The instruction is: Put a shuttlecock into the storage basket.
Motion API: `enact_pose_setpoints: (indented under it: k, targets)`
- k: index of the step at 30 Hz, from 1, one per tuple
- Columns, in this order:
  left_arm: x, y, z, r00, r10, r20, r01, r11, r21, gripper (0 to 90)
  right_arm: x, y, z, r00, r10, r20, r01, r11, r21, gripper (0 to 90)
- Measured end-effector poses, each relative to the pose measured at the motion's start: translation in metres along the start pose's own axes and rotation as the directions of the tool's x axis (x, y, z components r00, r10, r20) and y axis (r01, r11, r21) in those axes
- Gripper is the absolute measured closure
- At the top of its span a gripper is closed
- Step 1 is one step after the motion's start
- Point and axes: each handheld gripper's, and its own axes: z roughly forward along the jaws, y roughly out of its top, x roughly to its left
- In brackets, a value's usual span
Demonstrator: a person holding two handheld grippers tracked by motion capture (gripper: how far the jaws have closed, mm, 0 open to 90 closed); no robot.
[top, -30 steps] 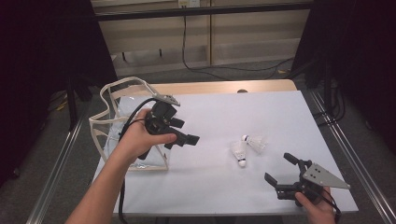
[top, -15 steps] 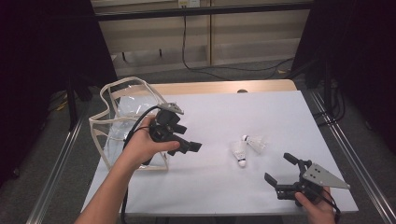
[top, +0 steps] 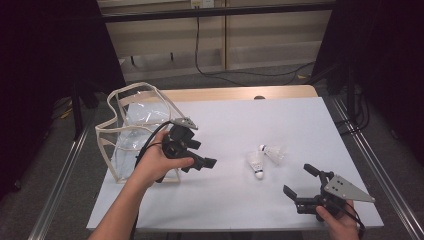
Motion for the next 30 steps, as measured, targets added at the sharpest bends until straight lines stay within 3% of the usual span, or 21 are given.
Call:
enact_pose_setpoints:
  k: [30]
  targets:
    - [0.005,-0.022,0.021,0.9999,-0.012,-0.012,0.013,0.9992,0.039,11.5,0.000,0.000,0.000,1.0000,0.000,-0.002,0.000,1.000,0.000,1.6]
